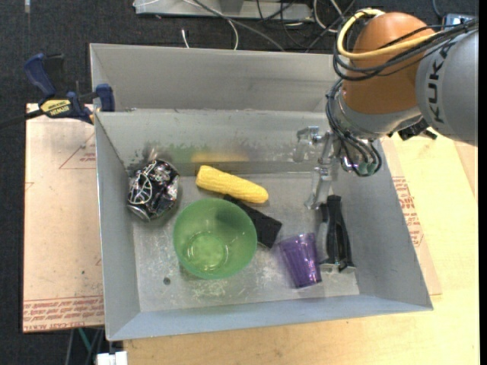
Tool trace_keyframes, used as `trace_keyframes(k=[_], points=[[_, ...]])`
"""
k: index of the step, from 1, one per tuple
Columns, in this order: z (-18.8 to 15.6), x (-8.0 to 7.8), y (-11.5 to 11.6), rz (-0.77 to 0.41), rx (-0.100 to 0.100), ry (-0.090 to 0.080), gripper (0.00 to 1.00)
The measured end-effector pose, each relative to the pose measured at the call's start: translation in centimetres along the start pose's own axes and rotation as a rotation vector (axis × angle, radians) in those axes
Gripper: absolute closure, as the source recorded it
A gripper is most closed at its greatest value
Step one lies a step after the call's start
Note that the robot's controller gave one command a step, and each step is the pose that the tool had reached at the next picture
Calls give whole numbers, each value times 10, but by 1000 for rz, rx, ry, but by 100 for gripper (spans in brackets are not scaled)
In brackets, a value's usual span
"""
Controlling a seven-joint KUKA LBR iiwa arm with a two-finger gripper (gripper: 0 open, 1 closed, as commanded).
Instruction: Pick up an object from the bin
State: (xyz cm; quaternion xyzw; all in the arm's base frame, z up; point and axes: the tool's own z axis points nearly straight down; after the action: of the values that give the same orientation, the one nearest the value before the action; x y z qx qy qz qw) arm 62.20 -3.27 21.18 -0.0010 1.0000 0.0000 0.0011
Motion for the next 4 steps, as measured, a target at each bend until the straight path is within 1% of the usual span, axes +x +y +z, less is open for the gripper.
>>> trace_keyframes(k=[2, 3, 4], points=[[0, 0, -2, -19, 0, -1, 0], [-25, -3, -5, -54, -1, 9, 0], [-56, -6, -8, -27, 0, -5, 0]])
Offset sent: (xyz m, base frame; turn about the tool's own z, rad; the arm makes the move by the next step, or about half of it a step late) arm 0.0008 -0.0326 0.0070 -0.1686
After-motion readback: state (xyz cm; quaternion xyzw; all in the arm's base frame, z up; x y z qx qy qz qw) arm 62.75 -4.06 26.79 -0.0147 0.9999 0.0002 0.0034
